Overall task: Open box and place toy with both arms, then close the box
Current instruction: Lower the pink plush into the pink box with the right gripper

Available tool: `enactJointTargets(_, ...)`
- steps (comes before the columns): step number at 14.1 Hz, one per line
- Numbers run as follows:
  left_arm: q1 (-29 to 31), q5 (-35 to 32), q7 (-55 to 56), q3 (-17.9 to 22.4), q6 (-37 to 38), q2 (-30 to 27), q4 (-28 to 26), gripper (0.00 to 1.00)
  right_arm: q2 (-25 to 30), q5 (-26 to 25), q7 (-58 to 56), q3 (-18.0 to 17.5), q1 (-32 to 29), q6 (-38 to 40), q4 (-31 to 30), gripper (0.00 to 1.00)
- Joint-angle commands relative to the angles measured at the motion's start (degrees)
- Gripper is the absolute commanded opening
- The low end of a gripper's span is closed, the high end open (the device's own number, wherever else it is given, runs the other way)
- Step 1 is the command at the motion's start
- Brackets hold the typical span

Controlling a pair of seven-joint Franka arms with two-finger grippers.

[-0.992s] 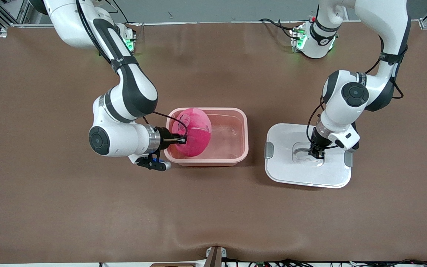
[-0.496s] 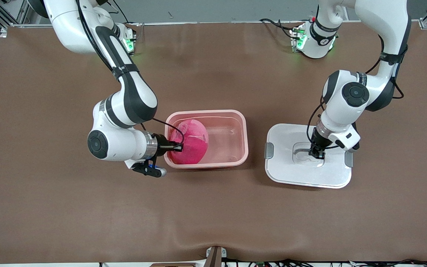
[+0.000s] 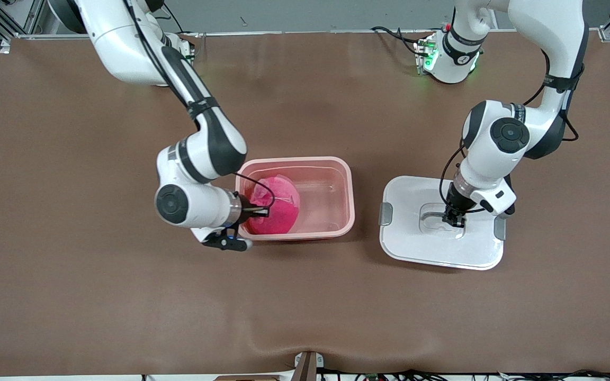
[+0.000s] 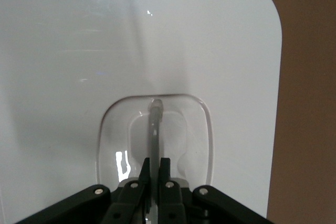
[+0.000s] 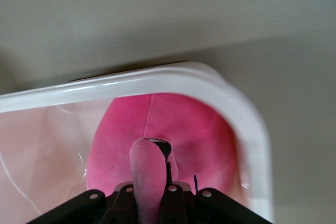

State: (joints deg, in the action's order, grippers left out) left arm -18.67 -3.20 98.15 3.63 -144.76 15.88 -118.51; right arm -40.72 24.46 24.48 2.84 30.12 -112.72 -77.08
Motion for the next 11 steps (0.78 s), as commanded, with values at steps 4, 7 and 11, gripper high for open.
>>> enactJointTargets(4, 0.3, -1.02, -0.42, -0.02, -0.26, -0.33, 0.3, 0.0, -2.69, -1.35, 1.27, 0.15, 5.91, -6.53, 0.35, 0.0)
enactJointTargets(7, 0.3, -1.02, -0.42, -0.02, -0.26, -0.33, 0.3, 0.0, -4.54, -1.17, 3.11, 0.23, 8.98, -12.06, -0.26, 0.0)
enactJointTargets(11, 0.65, -1.02, -1.21, -0.02, -0.17, -0.41, 0.3, 0.0, -7.44, -1.35, 5.49, 0.23, 12.06, -18.22, -0.35, 0.0)
